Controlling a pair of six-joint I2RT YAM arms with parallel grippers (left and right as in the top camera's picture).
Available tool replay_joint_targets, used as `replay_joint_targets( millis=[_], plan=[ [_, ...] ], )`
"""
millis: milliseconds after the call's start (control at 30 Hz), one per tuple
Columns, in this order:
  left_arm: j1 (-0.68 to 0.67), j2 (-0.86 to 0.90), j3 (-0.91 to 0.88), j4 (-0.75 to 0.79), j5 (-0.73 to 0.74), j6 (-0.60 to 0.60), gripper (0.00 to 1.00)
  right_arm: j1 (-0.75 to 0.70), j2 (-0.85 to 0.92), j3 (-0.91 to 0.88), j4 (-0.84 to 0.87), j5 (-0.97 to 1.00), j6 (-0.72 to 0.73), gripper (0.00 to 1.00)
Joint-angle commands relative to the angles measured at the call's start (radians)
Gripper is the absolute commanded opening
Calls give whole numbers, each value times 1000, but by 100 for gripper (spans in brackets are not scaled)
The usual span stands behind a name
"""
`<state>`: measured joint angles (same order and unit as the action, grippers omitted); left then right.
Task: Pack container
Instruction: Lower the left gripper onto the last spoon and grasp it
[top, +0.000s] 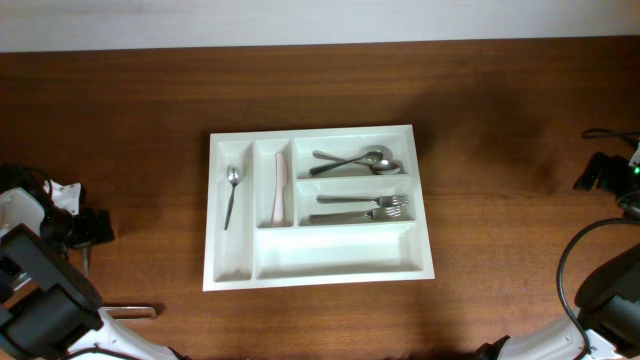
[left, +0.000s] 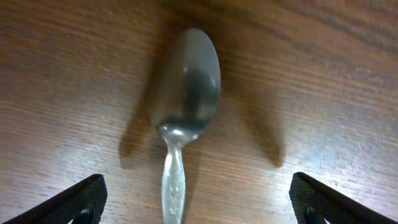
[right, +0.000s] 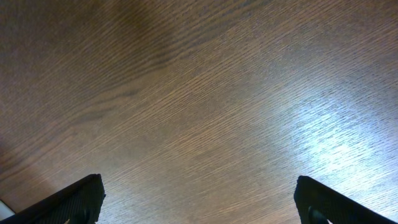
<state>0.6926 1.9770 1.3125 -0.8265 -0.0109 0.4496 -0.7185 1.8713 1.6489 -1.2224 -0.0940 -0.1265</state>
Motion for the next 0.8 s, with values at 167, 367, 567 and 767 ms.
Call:
replay_joint_targets(
  millis=[167,367,567,767],
  plan=[
    [4,7,-6,23,5,16,96,-3,3,-2,1,2,8,99],
    [4,7,-8,24,8,16,96,-3,3,-2,1,1,8,99],
    [4,9,-8,33,28,16,96,-3,3,-2,1,2,8,99],
    [4,23,-8,37,51,16,96,-3,3,-2,1,2,8,99]
  ],
)
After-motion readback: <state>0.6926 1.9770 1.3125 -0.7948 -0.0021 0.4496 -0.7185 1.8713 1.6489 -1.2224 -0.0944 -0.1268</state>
